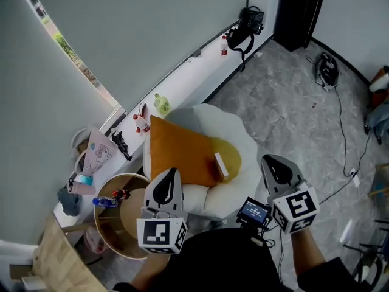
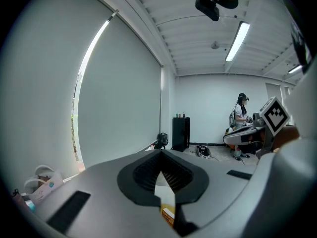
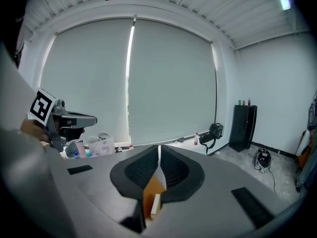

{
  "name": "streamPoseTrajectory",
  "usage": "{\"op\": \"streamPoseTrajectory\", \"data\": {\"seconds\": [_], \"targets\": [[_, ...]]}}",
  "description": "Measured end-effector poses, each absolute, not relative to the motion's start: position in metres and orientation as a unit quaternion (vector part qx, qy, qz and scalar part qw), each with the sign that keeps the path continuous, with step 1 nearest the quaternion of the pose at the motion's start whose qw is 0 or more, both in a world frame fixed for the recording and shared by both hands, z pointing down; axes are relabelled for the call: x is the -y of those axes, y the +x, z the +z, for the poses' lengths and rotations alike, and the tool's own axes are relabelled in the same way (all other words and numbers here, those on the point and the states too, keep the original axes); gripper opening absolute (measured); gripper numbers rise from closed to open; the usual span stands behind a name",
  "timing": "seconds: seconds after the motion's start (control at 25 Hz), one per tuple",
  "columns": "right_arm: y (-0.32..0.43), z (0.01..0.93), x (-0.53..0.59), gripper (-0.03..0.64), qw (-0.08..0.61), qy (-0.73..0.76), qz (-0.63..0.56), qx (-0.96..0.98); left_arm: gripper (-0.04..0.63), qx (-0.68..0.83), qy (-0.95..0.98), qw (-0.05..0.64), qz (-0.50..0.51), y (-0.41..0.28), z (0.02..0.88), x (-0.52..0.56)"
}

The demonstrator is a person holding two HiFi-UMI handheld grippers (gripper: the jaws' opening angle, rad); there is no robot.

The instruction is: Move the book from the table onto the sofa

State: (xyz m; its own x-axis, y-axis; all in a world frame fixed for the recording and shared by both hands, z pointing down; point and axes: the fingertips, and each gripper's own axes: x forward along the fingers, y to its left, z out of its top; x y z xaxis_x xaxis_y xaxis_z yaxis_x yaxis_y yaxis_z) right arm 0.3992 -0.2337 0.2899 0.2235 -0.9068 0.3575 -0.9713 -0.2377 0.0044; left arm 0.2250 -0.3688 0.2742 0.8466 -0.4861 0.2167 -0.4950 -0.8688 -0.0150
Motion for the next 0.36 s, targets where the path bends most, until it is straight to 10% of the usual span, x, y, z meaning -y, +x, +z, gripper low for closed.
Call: {"op": "streamPoseTrajectory", "data": {"seconds": [0.36], "targets": [[0.4012, 0.2854, 0.2298, 0.026, 0.119, 0.773, 0.136, 0.609, 0.008, 0.256, 0.96, 0.006, 0.11, 0.2247, 0.2734, 0.3612]]}}
